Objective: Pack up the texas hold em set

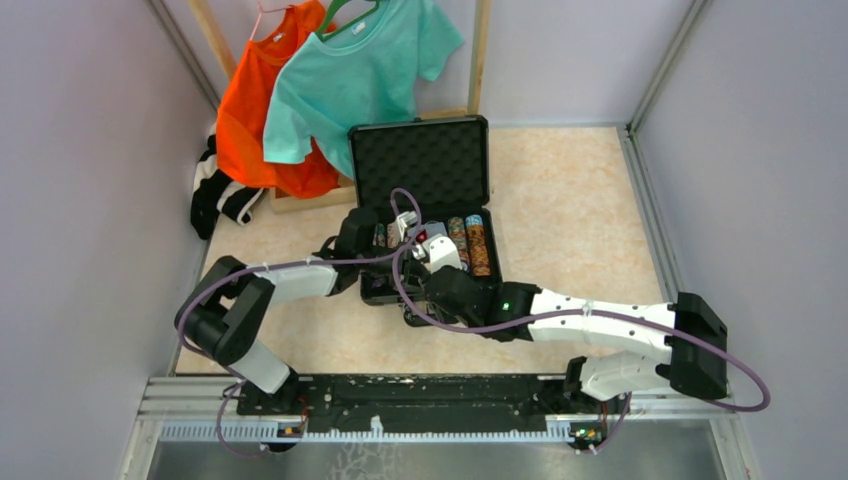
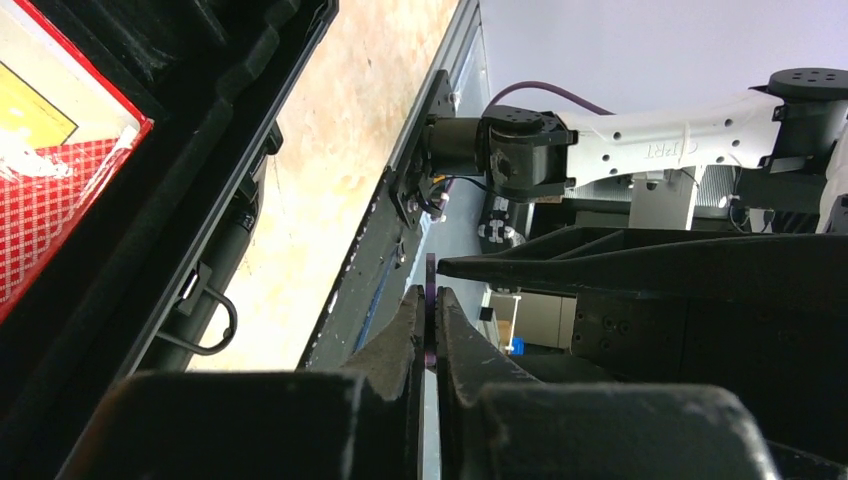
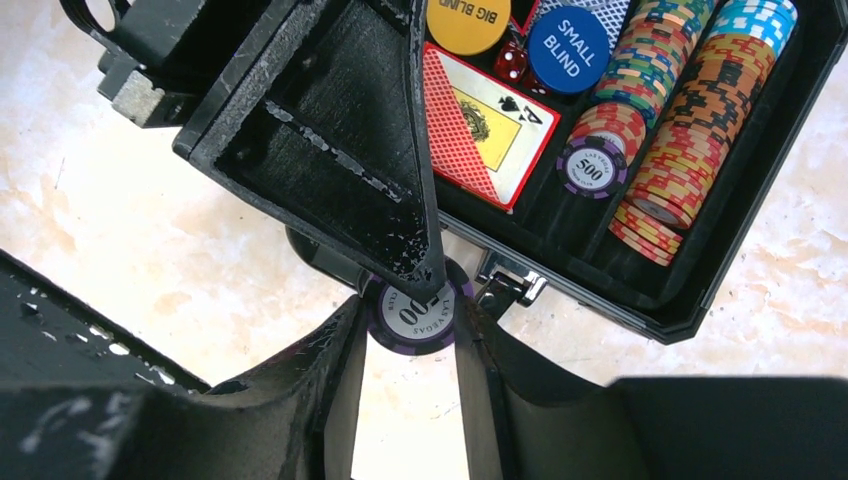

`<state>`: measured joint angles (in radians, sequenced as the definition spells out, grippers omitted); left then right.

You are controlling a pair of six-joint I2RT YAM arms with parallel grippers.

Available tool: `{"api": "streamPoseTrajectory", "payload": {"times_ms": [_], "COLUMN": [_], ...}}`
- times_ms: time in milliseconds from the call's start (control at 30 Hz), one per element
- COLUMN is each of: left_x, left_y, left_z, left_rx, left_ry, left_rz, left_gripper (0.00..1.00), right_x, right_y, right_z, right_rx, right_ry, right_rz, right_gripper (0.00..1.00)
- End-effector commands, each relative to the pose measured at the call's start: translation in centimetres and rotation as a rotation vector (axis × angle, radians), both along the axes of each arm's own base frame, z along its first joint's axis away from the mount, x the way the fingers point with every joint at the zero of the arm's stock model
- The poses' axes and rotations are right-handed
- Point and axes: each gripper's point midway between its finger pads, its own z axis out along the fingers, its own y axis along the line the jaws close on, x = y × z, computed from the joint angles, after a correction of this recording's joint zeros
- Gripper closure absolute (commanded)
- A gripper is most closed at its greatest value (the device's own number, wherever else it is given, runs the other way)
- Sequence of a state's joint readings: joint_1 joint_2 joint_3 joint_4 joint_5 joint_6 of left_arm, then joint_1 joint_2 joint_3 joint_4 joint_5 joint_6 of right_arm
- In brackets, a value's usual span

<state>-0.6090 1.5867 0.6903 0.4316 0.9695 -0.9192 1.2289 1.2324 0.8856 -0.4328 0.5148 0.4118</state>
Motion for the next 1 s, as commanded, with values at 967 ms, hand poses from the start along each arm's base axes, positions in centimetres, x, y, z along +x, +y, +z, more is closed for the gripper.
{"api": "streamPoseTrajectory", "payload": {"times_ms": [967], "left_x": [0.2], "left_y": [1.8], "left_z": [5.4], "left_rx": [-0.174], "left_ry": [-0.556], "left_rz": [-0.006], "left_gripper": [1.0], "right_x": [-2.2], "right_y": [-2.4], "right_z": [8.5], "right_rx": [0.558], "right_ry": [-0.033], "right_rz": [0.128], "right_gripper": [0.61]}}
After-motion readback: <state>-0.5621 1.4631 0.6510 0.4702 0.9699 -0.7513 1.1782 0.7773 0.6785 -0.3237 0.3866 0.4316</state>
